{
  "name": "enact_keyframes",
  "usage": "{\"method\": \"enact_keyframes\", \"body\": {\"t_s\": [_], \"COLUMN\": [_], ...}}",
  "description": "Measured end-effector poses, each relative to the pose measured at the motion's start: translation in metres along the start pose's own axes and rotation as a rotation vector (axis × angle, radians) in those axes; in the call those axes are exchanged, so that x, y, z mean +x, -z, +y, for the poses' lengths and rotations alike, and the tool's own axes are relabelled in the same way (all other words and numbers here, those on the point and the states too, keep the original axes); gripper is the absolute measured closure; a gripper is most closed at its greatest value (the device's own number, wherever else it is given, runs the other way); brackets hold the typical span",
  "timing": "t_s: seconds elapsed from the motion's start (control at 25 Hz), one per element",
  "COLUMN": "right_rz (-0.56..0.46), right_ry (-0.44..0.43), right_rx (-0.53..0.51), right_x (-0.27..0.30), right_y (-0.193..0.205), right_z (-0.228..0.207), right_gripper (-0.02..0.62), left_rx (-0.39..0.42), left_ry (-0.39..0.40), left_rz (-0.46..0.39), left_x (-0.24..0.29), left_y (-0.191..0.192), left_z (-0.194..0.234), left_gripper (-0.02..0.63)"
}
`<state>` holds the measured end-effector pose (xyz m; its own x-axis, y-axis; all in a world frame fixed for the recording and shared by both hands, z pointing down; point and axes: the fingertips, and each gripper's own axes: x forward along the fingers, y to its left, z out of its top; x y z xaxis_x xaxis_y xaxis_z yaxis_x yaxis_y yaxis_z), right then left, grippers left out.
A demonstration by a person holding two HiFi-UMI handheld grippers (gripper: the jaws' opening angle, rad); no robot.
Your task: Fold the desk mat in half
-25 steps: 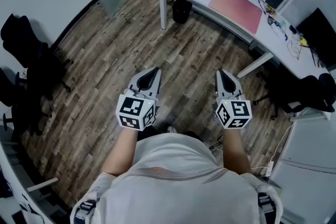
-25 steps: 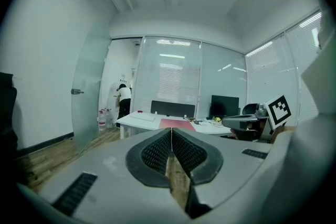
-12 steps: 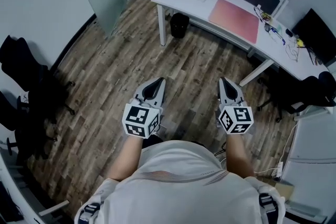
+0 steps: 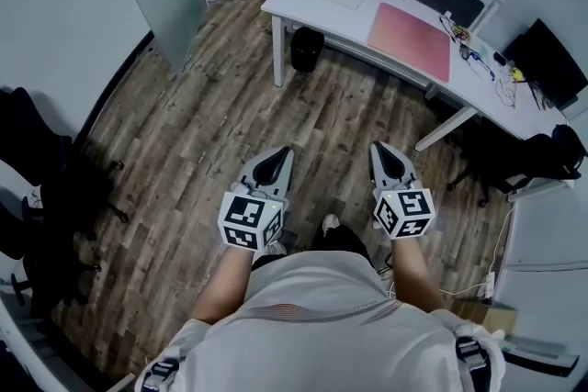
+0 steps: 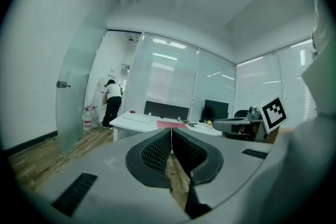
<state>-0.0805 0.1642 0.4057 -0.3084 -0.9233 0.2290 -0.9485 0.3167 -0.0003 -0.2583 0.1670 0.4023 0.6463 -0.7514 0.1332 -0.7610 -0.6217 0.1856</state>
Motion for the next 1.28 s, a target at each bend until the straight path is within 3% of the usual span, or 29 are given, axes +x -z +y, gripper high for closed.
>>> {"method": "enact_keyframes", "body": {"t_s": [0.2,0.36,0.76,1.08,1.28], "right_rz": [-0.001,0.002,-0.055,-0.058,-0.046], "right_ry": [-0.021,-0.027,0.005,0.075,0.111], "right_rx": [-0.010,-0.011,0.033,0.069,0.088], "right_x": [0.039,0.066,0.131,0.149,0.161], "right_y": [-0.007,-0.012,-0.045,-0.043,-0.038], "right_z": [-0.007,-0.039,-0.170,-0.296,-0.338], "right_gripper": [0.543,0.543,0.543,0.543,0.543], "left_rx": [-0.007,0.007,0.036,0.048,0.065], "left_ry": [-0.004,-0.004,0.016,0.071,0.120], "left_rz": [0.002,0.010,0.017,0.060,0.077], "left_x": [0.026,0.063,0.205,0.334,0.387], "left_y": [-0.002,-0.010,-0.039,-0.031,-0.034], "left_z": [0.025,0.028,0.017,-0.022,-0.029], "left_gripper": [0.589,0.589,0.589,0.589,0.589]}}
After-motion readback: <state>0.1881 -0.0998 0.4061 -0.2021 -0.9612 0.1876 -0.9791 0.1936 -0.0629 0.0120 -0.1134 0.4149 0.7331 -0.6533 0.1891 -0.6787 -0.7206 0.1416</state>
